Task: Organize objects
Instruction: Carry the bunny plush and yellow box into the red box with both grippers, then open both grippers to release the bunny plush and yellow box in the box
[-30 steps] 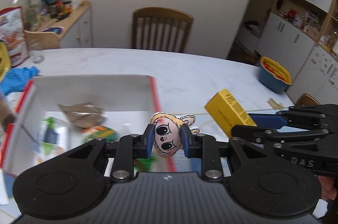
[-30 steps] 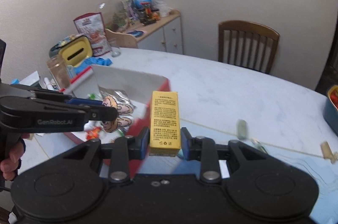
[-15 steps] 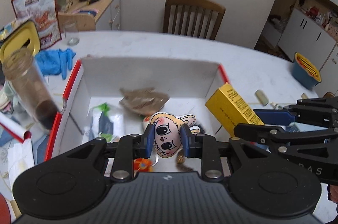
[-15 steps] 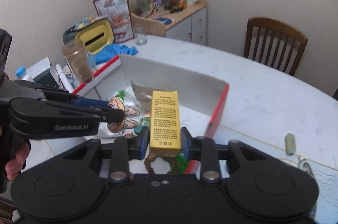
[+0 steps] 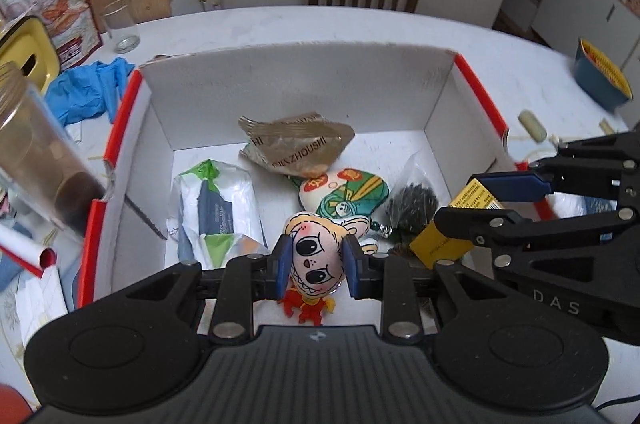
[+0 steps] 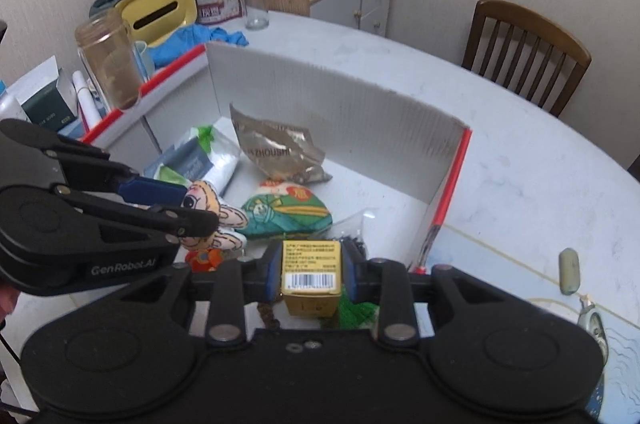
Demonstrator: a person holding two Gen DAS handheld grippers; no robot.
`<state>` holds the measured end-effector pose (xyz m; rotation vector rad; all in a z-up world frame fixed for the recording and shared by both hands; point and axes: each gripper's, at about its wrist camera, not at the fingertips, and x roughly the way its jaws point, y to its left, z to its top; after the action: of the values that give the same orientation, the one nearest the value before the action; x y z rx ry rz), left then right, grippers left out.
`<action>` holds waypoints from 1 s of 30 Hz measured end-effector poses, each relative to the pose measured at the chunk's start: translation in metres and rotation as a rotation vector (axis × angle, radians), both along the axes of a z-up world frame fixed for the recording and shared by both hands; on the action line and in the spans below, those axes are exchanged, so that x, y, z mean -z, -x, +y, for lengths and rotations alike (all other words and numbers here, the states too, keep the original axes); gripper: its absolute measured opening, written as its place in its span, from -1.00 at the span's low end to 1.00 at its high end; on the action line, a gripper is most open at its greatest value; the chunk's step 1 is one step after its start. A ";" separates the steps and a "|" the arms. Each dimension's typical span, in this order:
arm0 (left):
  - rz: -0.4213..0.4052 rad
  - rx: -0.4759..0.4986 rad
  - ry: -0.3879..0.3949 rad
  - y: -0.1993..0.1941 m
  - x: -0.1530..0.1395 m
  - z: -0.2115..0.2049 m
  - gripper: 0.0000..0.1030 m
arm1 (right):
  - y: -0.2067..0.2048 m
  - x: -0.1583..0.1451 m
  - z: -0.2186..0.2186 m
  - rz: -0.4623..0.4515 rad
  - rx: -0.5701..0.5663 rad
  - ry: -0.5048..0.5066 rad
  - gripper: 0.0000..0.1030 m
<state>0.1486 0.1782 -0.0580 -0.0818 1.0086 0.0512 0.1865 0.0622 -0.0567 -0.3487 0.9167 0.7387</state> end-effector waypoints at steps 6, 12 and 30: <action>0.069 0.031 -0.013 -0.010 0.014 0.000 -0.49 | -0.003 0.007 0.004 0.020 -0.008 0.007 -0.43; 0.099 0.041 -0.003 -0.012 0.022 0.002 -0.47 | -0.004 0.008 0.006 0.029 -0.023 -0.001 -0.40; 0.055 0.019 -0.018 0.004 0.009 -0.002 0.14 | 0.004 -0.015 -0.022 0.049 -0.013 -0.103 -0.24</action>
<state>0.1444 0.1759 -0.0669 -0.0547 1.0633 0.0458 0.1821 0.0406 -0.0414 -0.2470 0.9192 0.8061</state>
